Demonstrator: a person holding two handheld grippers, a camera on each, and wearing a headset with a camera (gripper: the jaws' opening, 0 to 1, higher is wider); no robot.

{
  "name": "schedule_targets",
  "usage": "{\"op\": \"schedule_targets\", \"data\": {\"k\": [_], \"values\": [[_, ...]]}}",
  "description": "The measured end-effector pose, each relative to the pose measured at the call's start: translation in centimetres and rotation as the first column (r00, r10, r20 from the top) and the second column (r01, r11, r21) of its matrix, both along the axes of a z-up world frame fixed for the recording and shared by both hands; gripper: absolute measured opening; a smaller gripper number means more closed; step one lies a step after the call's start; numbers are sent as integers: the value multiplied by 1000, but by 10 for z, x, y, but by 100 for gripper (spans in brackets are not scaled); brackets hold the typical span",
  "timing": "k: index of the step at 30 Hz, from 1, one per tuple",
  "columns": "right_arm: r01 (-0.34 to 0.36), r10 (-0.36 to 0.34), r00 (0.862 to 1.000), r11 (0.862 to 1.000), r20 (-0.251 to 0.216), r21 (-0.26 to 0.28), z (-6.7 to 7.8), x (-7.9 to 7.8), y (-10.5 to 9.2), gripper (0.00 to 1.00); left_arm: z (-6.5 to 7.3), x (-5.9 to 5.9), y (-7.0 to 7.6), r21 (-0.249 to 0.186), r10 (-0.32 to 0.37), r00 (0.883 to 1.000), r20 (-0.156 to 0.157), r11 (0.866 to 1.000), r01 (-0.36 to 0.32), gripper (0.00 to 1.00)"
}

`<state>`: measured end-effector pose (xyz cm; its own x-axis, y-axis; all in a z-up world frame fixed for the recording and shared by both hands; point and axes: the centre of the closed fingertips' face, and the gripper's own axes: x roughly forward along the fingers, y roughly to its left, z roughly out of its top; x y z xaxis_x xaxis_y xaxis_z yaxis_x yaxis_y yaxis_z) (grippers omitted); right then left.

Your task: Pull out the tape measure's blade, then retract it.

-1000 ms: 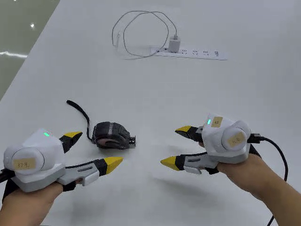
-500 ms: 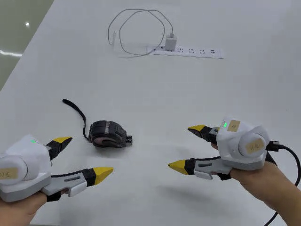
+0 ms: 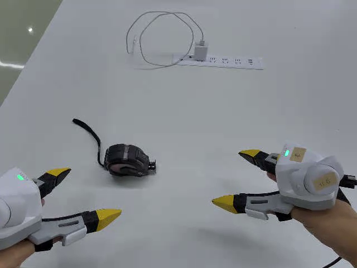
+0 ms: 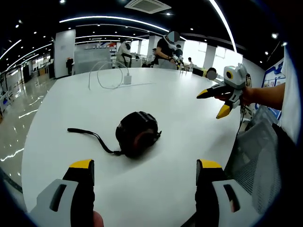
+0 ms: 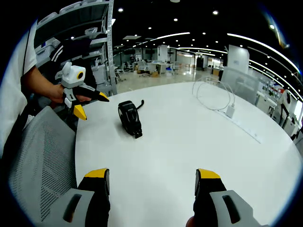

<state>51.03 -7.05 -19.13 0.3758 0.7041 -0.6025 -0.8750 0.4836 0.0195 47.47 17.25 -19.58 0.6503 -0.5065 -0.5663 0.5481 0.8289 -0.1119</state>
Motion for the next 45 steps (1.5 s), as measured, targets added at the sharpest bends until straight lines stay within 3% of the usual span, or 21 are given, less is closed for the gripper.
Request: {"op": "schedule_targets", "data": {"k": [15, 28, 45], "values": [[32, -32, 999, 999, -8, -6, 1, -11, -21, 76, -1, -10, 10, 31, -32, 999, -11, 999, 32, 92], [45, -45, 998, 999, -38, -15, -3, -28, -39, 82, 1, -17, 8, 49, -83, 996, -14, 995, 84, 94], [95, -95, 995, 995, -36, -5, 1, -40, -59, 87, 4, -22, 11, 73, -114, 993, -6, 991, 114, 99]]}}
